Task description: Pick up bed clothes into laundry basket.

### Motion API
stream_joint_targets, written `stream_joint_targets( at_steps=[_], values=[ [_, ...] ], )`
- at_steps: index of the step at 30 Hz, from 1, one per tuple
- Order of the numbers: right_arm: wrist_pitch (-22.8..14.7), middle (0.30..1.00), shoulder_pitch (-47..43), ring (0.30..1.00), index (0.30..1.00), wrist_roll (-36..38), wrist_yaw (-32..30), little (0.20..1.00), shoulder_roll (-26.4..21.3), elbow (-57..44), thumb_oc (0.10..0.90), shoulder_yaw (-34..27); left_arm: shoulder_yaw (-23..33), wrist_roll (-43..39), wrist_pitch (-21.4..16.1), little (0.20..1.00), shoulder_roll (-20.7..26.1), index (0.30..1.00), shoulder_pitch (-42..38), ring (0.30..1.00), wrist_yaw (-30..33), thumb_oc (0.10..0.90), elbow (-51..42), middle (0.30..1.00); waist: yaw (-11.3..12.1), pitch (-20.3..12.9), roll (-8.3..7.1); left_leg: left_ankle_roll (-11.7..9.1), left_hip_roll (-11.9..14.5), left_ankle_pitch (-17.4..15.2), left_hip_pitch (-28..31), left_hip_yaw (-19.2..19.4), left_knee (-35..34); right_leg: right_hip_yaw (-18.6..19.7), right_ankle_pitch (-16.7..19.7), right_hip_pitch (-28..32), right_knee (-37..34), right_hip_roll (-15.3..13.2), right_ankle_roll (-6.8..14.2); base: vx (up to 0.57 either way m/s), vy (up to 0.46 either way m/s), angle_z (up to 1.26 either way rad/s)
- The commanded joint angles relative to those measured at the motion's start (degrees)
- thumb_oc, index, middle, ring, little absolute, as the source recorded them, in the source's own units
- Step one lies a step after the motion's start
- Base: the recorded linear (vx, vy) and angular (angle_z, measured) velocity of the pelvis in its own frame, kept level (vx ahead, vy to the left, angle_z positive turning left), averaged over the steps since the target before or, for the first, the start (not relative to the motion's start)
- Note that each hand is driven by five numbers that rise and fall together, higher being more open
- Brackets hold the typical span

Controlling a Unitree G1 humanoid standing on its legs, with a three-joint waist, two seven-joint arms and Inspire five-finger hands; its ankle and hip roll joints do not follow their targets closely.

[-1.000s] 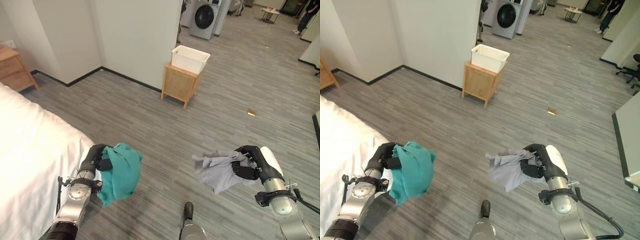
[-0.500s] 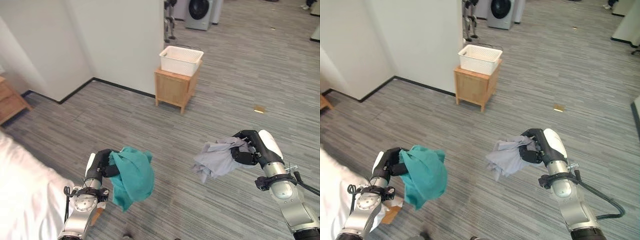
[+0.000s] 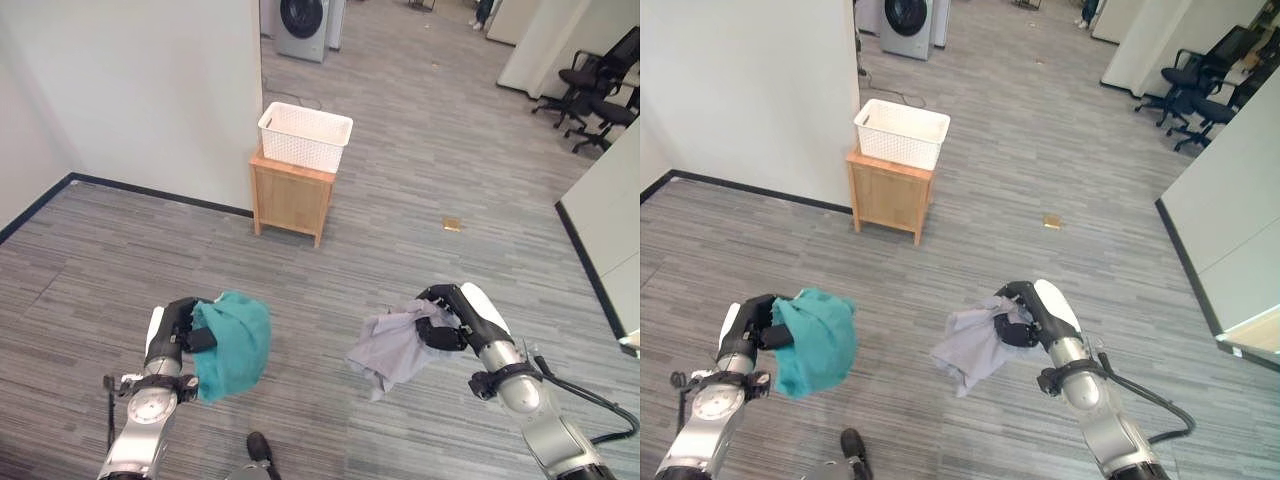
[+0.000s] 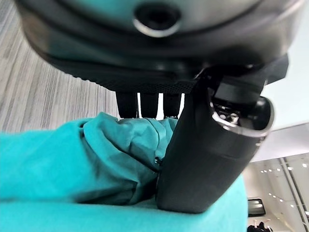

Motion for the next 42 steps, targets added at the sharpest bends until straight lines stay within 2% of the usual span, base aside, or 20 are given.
stream_joint_targets(
  at_steps=[1,3,4,5,10,15,17,20,22,23,25,26,28,29,31,33,34,36,40,42],
  values=[
    [-4.1,0.300,-12.2,0.300,0.300,-0.2,-5.1,0.300,-4.5,-2.8,0.400,-8.7,-0.5,3.0,-7.1,0.300,3.8,0.300,-5.3,0.300,1.7,0.400,-10.1,0.300,0.0,-2.2,3.07,0.4,-0.5,-1.2,5.5,-2.4,-6.3,-10.0,3.7,1.8,-11.7,2.2,-1.5,0.47,0.137,0.69],
    [-4.0,0.300,-12.0,0.300,0.300,0.0,-5.2,0.300,-4.9,-2.5,0.400,-9.2,-0.7,4.1,-7.3,0.300,3.9,0.300,-5.9,0.300,1.7,0.400,-10.3,0.300,-1.2,-1.6,3.52,0.0,-0.6,-1.8,6.3,-3.4,-6.3,-11.1,0.4,0.2,-14.4,2.9,-2.5,0.40,-0.016,0.60],
    [-4.0,0.300,-10.6,0.300,0.300,0.2,-5.8,0.300,-5.4,-2.2,0.400,-10.9,-1.3,6.0,-7.3,0.300,4.0,0.300,-6.9,0.300,1.6,0.400,-10.2,0.300,-3.0,-1.3,3.73,-1.2,-0.4,-3.3,8.1,-5.3,-6.3,-10.8,-4.9,-0.6,-25.5,6.1,-4.7,0.49,-0.119,0.78],
    [-3.9,0.300,-9.6,0.300,0.300,0.3,-6.1,0.300,-5.2,-2.2,0.400,-11.6,-1.6,6.1,-7.5,0.300,3.7,0.300,-7.2,0.300,1.8,0.400,-10.0,0.300,-3.8,-1.3,3.44,-1.4,-0.7,-4.0,8.8,-6.1,-6.3,-9.0,-5.2,-1.1,-30.0,7.2,-5.1,0.49,-0.111,0.90],
    [-3.5,0.300,-5.1,0.300,0.300,0.5,-6.8,0.300,-3.9,-2.8,0.400,-15.1,-1.7,6.5,-7.9,0.300,2.6,0.300,-7.2,0.300,0.8,0.400,-9.7,0.300,-5.4,-1.8,2.99,-2.2,-0.9,-5.2,11.0,-6.9,-6.3,-5.9,0.6,-2.1,-44.4,9.1,-5.4,0.32,-0.142,0.65],
    [-3.2,0.300,-1.5,0.300,0.300,-0.5,-6.7,0.300,-2.7,-3.2,0.400,-17.6,-0.7,7.4,-7.6,0.300,2.0,0.300,-6.5,0.300,-0.4,0.400,-8.1,0.300,-6.7,-1.9,3.70,-3.9,-1.2,-10.4,17.5,-8.4,-6.3,-11.6,4.2,-6.5,-50.9,7.4,-3.6,0.46,-0.173,0.24],
    [-3.4,0.300,-1.1,0.300,0.300,-1.0,-6.3,0.300,-2.2,-3.5,0.400,-17.6,-0.1,7.3,-7.6,0.300,2.0,0.300,-5.0,0.300,-1.0,0.400,-7.5,0.300,-6.0,-2.3,3.43,-4.1,-2.4,-11.8,20.7,-7.0,-6.1,-18.2,5.9,-6.2,-50.0,6.1,-4.5,0.44,-0.309,0.23],
    [-3.4,0.300,0.1,0.300,0.300,-1.1,-5.1,0.300,-2.7,-3.8,0.400,-18.0,-0.5,7.0,-7.7,0.300,1.1,0.300,-4.0,0.300,-1.7,0.400,-8.0,0.300,-6.6,-3.2,4.05,-4.6,-1.7,-14.7,22.5,-7.7,-2.7,-20.1,5.8,-4.3,-47.7,6.0,-5.6,0.36,-0.264,0.16],
    [-3.5,0.300,0.1,0.300,0.300,-0.9,-5.1,0.300,-2.8,-3.8,0.400,-18.1,-0.8,6.6,-7.9,0.300,0.7,0.300,-3.7,0.300,-1.7,0.400,-8.6,0.300,-6.7,-3.2,4.66,-6.2,0.2,-14.5,21.6,-7.9,2.5,-20.1,4.6,-3.2,-47.7,6.7,-6.7,0.33,-0.332,0.30],
    [-3.8,0.300,-0.5,0.300,0.300,-0.3,-5.1,0.300,-3.7,-3.4,0.400,-17.8,-1.0,5.5,-8.3,0.300,0.1,0.300,-3.6,0.300,-1.7,0.400,-9.2,0.300,-6.3,-3.0,5.39,-8.8,4.9,-9.0,18.2,-7.5,16.4,-20.2,2.5,-0.1,-48.3,8.0,-8.7,0.19,-0.278,0.11],
    [-3.8,0.300,-0.6,0.300,0.300,-0.3,-5.1,0.300,-3.8,-3.3,0.400,-17.7,-1.0,5.4,-8.3,0.300,0.1,0.300,-3.6,0.300,-1.7,0.400,-9.2,0.300,-6.4,-2.9,5.59,-9.4,5.8,-9.3,17.5,-7.8,17.7,-20.3,2.3,0.0,-48.5,8.6,-9.1,0.21,-0.307,-0.17],
    [-4.2,0.300,-1.6,0.300,0.300,0.4,-5.4,0.300,-4.6,-3.5,0.400,-17.1,-1.0,4.2,-8.5,0.300,0.1,0.300,-3.5,0.300,-1.9,0.400,-10.5,0.300,-5.5,-2.3,6.03,-12.7,11.3,0.1,13.4,-9.1,33.5,-19.8,-0.8,4.3,-50.5,12.2,-12.9,0.41,-0.456,-0.31],
    [-3.9,0.300,-3.0,0.300,0.300,0.9,-5.4,0.300,-5.3,-3.5,0.400,-15.9,-1.4,3.4,-9.0,0.300,-0.1,0.300,-3.5,0.300,-0.8,0.400,-11.1,0.300,-3.4,-0.8,4.41,-12.8,11.6,2.1,7.5,-11.9,44.2,-17.1,-2.8,8.0,-51.4,13.1,-14.6,0.45,-0.410,-0.54],
    [-3.8,0.300,-4.1,0.300,0.300,1.2,-4.8,0.300,-5.8,-3.6,0.400,-14.9,-1.4,2.7,-9.1,0.300,-0.5,0.300,-3.3,0.300,-0.5,0.400,-11.5,0.300,-2.1,-0.1,3.08,-10.2,12.1,0.3,3.3,-10.4,43.6,-15.7,-2.7,9.2,-51.5,11.6,-14.3,0.24,-0.146,-0.73],
    [-3.7,0.300,-5.0,0.300,0.300,1.3,-4.6,0.300,-6.3,-3.4,0.400,-14.0,-1.1,2.9,-9.2,0.300,-0.5,0.300,-2.8,0.300,-0.4,0.400,-11.9,0.300,-1.0,0.2,3.07,-9.3,11.4,-0.8,1.7,-11.2,39.4,-14.1,-3.2,9.7,-51.5,11.3,-13.7,0.28,-0.004,-0.96],
    [-4.5,0.300,-5.9,0.300,0.300,1.2,-4.1,0.300,-7.1,-3.0,0.400,-12.1,-1.2,3.0,-9.6,0.300,-0.9,0.300,-1.4,0.300,-0.5,0.400,-13.0,0.300,1.2,-0.1,4.44,-7.4,6.7,-1.3,0.0,-14.8,14.5,-10.4,-4.3,11.7,-51.5,11.3,-11.2,0.40,0.111,-1.02],
    [-4.5,0.300,-5.9,0.300,0.300,1.2,-4.1,0.300,-7.1,-2.9,0.400,-12.1,-1.2,3.0,-9.6,0.300,-0.9,0.300,-1.4,0.300,-0.5,0.400,-13.0,0.300,1.2,-0.1,4.27,-7.3,6.3,-0.8,0.4,-14.6,13.6,-10.4,-4.3,11.7,-51.5,11.0,-11.2,0.41,0.113,-1.12],
    [-4.9,0.300,-6.3,0.300,0.300,1.2,-4.2,0.300,-8.0,-2.3,0.400,-11.0,-2.0,2.9,-9.8,0.300,-1.7,0.300,-1.7,0.300,-0.4,0.400,-12.7,0.300,2.4,-0.1,5.89,-8.4,4.7,6.7,-1.4,-16.2,-4.4,-9.1,-6.0,14.7,-51.5,12.3,-10.4,0.41,0.046,-0.69],
    [-5.2,0.300,-7.4,0.300,0.300,1.2,-4.3,0.300,-8.1,-1.8,0.400,-10.2,-2.7,3.3,-9.9,0.300,-2.0,0.300,-2.5,0.300,-0.2,0.400,-12.1,0.300,2.9,0.5,4.86,-8.8,5.1,5.9,-8.6,-12.1,-6.3,-8.1,-8.3,19.2,-51.5,13.0,-10.7,0.45,-0.055,-0.22],
    [-5.0,0.300,-7.2,0.300,0.300,1.1,-3.8,0.300,-7.6,-2.3,0.400,-9.7,-3.2,3.3,-9.4,0.300,-2.0,0.300,-1.7,0.300,-1.0,0.400,-12.9,0.300,2.2,-0.7,4.94,-8.2,7.0,7.7,-7.0,-2.4,-6.1,-7.7,-10.6,22.7,-51.5,14.3,-11.0,0.77,0.010,-0.38]
  ],
)
